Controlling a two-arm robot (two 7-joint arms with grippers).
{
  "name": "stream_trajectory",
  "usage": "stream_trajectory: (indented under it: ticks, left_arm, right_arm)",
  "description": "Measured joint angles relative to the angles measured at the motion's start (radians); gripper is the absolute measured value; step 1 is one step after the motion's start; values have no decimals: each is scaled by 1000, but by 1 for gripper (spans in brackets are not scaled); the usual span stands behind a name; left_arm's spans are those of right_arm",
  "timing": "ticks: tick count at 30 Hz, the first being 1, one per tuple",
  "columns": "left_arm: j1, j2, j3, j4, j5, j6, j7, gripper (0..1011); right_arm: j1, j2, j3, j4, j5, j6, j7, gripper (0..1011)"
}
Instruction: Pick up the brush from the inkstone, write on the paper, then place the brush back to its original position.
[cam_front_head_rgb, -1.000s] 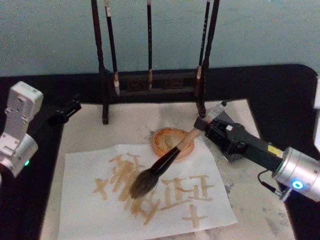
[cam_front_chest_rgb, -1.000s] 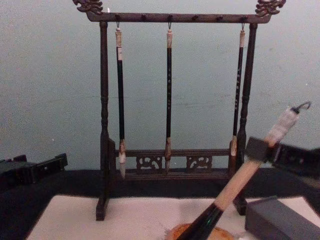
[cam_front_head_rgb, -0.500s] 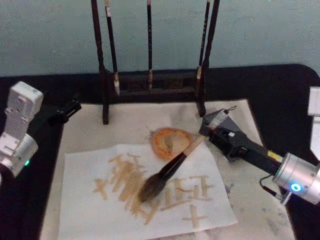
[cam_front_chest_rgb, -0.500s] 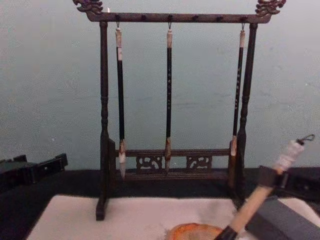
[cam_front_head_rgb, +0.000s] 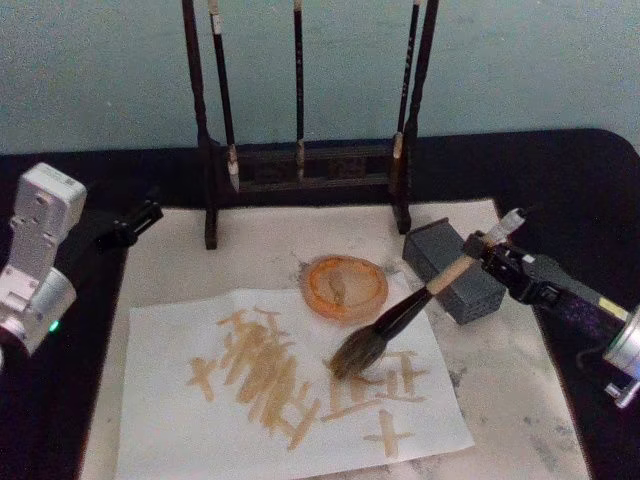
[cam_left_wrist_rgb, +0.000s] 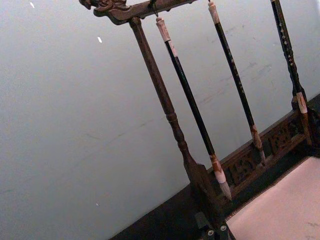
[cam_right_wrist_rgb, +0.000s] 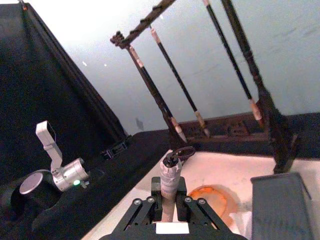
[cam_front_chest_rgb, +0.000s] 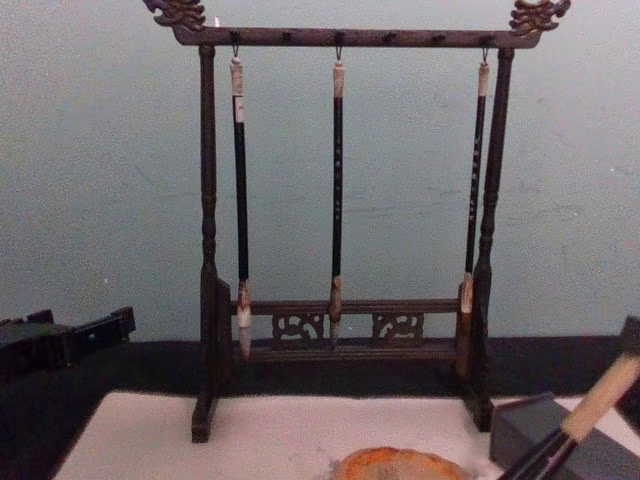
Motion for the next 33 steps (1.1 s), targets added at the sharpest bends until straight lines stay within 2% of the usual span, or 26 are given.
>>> stream_trajectory:
  ticks: [9, 14, 18, 23, 28, 33]
  left_arm:
    - [0, 0, 0, 0, 0, 0, 0, 1002]
    - [0, 0, 0, 0, 0, 0, 0, 1000]
    - [0, 0, 0, 0, 0, 0, 0, 1002]
    - [0, 0, 0, 0, 0, 0, 0, 1002]
    - [0, 0, 0, 0, 0, 0, 0, 1002]
    - [0, 0, 0, 0, 0, 0, 0, 1002]
  right_arm:
    - [-57, 33, 68, -78, 28, -36, 8, 161]
    - [-66, 37, 80, -132, 26, -49, 12, 161]
    - [-54, 27, 62, -160, 0, -50, 8, 163]
    - [-13, -6, 3, -165, -50, -32, -7, 163]
    - [32, -50, -58, -125, -87, -7, -17, 161]
    - [64, -85, -99, -72, -109, 11, -24, 163]
